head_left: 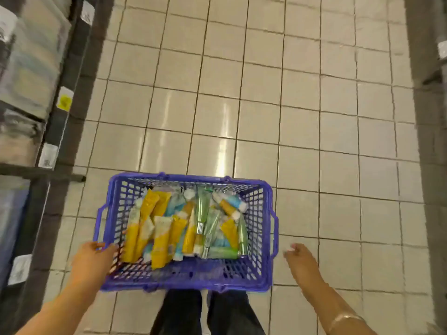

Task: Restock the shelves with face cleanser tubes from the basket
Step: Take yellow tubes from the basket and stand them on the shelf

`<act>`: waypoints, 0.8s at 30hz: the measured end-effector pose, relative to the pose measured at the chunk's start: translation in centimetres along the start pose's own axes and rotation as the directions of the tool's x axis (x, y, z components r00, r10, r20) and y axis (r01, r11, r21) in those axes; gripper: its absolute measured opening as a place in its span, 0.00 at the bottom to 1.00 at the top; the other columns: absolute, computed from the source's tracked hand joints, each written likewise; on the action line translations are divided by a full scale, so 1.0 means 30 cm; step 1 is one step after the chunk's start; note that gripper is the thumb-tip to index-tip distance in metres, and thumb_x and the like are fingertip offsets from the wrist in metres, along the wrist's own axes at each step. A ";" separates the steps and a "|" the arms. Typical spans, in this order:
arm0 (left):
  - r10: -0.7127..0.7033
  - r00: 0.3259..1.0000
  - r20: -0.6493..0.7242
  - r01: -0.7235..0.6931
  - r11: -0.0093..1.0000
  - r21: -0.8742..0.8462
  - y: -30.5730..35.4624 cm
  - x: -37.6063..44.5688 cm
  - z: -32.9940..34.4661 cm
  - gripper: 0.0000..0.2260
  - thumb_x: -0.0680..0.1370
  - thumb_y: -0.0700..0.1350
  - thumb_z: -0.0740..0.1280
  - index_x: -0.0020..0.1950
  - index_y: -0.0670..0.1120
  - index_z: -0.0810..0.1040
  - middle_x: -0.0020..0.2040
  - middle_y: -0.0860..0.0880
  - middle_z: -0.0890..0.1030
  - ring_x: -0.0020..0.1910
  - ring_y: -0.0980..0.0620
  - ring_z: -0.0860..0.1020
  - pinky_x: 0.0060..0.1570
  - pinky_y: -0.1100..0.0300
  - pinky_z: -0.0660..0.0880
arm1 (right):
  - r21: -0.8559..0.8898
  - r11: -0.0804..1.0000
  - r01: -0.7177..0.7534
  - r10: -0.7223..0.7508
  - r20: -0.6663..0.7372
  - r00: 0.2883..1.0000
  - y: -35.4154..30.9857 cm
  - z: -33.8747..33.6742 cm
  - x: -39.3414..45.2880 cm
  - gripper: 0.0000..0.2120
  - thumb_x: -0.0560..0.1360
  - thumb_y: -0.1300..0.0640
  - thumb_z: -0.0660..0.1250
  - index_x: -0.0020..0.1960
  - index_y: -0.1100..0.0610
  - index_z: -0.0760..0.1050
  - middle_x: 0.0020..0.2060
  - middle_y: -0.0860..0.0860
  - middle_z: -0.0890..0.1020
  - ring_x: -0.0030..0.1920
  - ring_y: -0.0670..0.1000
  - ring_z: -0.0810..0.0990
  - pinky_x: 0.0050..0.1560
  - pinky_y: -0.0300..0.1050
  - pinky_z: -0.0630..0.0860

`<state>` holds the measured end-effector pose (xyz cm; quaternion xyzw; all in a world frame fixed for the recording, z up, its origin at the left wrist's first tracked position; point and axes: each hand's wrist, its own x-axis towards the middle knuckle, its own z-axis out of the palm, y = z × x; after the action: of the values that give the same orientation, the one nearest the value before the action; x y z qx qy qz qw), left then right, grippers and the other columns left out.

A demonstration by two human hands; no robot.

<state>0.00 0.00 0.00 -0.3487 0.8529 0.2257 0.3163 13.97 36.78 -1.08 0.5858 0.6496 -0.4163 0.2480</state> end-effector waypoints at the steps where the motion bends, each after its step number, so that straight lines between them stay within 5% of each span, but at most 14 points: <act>1: -0.021 0.998 -0.058 0.022 0.999 0.024 -0.023 0.057 0.023 0.17 0.74 0.42 0.68 0.58 0.32 0.75 0.57 0.30 0.76 0.57 0.33 0.73 0.57 0.46 0.68 | 0.002 1.000 0.031 -0.031 -0.026 0.999 0.006 0.036 0.050 0.22 0.75 0.62 0.65 0.67 0.65 0.65 0.58 0.62 0.75 0.52 0.58 0.76 0.51 0.45 0.71; 4: -0.037 0.983 -0.180 0.062 0.989 0.135 -0.063 0.204 0.074 0.31 0.70 0.47 0.74 0.65 0.30 0.67 0.62 0.28 0.71 0.63 0.32 0.69 0.61 0.44 0.66 | 0.031 0.999 0.027 -0.025 -0.052 0.998 0.023 0.123 0.190 0.34 0.74 0.59 0.68 0.73 0.65 0.56 0.69 0.63 0.66 0.65 0.60 0.70 0.64 0.53 0.68; 7: -0.082 0.981 -0.178 0.089 0.996 0.031 -0.131 0.336 0.125 0.41 0.66 0.46 0.77 0.70 0.34 0.59 0.66 0.31 0.68 0.64 0.32 0.68 0.63 0.40 0.66 | 0.037 0.999 0.032 -0.031 -0.029 0.999 0.078 0.198 0.304 0.24 0.73 0.60 0.69 0.66 0.67 0.67 0.56 0.65 0.77 0.50 0.59 0.78 0.50 0.53 0.76; 10: -0.074 0.996 -0.058 0.071 0.996 -0.044 -0.170 0.430 0.147 0.28 0.67 0.46 0.77 0.61 0.37 0.71 0.56 0.34 0.77 0.53 0.35 0.77 0.54 0.41 0.74 | 0.077 0.995 0.057 -0.052 -0.069 0.996 0.098 0.237 0.375 0.12 0.71 0.61 0.71 0.51 0.69 0.76 0.38 0.59 0.79 0.39 0.56 0.77 0.36 0.44 0.77; 13: -0.091 0.996 0.001 0.091 0.990 -0.107 -0.195 0.472 0.160 0.18 0.67 0.45 0.76 0.52 0.39 0.77 0.48 0.38 0.80 0.43 0.39 0.79 0.46 0.48 0.76 | 0.109 0.993 0.051 -0.041 -0.093 0.995 0.114 0.243 0.395 0.15 0.69 0.59 0.73 0.49 0.70 0.77 0.37 0.59 0.79 0.32 0.55 0.76 0.33 0.45 0.74; 17: -0.145 0.985 0.089 0.159 0.971 -0.181 -0.194 0.487 0.152 0.15 0.68 0.42 0.74 0.50 0.42 0.74 0.50 0.39 0.80 0.46 0.38 0.79 0.50 0.42 0.76 | 0.114 0.993 0.029 -0.026 -0.026 0.999 0.097 0.235 0.393 0.08 0.70 0.59 0.72 0.45 0.61 0.76 0.38 0.56 0.82 0.34 0.52 0.80 0.30 0.41 0.74; 24: -0.151 0.976 0.160 0.167 0.982 -0.090 -0.138 0.445 0.124 0.18 0.73 0.41 0.70 0.59 0.39 0.69 0.51 0.38 0.77 0.49 0.37 0.77 0.53 0.40 0.75 | 0.030 0.999 0.018 -0.017 -0.044 0.999 -0.030 0.203 0.377 0.12 0.69 0.61 0.73 0.49 0.64 0.74 0.46 0.62 0.80 0.44 0.62 0.79 0.49 0.58 0.78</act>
<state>-2.95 -6.50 -12.60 -0.4135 0.7828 0.2691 0.3791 9.92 38.01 -13.24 0.5928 0.6535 -0.4155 0.2211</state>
